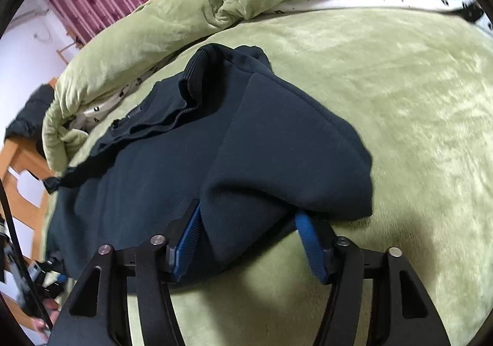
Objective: Fold small clothes
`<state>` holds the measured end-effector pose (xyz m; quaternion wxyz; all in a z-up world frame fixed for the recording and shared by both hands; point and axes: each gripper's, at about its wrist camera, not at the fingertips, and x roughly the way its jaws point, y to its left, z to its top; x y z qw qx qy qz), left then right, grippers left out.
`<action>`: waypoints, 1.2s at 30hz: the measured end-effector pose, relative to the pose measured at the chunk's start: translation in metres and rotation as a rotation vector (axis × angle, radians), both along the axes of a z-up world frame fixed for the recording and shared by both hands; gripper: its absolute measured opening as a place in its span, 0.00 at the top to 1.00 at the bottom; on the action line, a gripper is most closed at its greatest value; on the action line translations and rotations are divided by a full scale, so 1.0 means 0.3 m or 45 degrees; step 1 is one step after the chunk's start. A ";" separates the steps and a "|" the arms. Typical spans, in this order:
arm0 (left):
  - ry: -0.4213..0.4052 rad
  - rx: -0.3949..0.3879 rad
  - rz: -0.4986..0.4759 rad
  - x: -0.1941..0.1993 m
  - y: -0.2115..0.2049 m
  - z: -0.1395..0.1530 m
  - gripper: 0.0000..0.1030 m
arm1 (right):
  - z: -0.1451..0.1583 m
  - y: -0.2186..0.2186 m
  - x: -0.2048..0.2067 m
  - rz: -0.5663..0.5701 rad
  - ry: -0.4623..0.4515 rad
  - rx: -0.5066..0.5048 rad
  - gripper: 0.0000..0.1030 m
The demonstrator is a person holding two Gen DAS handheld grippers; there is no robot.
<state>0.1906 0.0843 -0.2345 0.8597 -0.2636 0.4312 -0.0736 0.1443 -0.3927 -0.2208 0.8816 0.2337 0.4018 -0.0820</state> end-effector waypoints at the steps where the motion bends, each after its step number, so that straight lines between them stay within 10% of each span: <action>1: 0.002 0.000 0.004 0.000 0.005 0.001 0.45 | 0.001 0.005 0.003 0.001 -0.001 -0.023 0.57; 5: -0.004 -0.027 0.000 -0.004 0.002 0.007 0.77 | 0.005 0.018 0.005 0.017 -0.002 -0.077 0.80; 8: -0.048 0.004 -0.006 -0.026 -0.003 0.027 0.83 | 0.025 0.026 -0.014 0.024 -0.025 -0.073 0.89; 36: -0.105 0.178 -0.068 -0.462 0.017 0.096 0.85 | 0.134 0.093 -0.495 0.072 -0.028 -0.166 0.91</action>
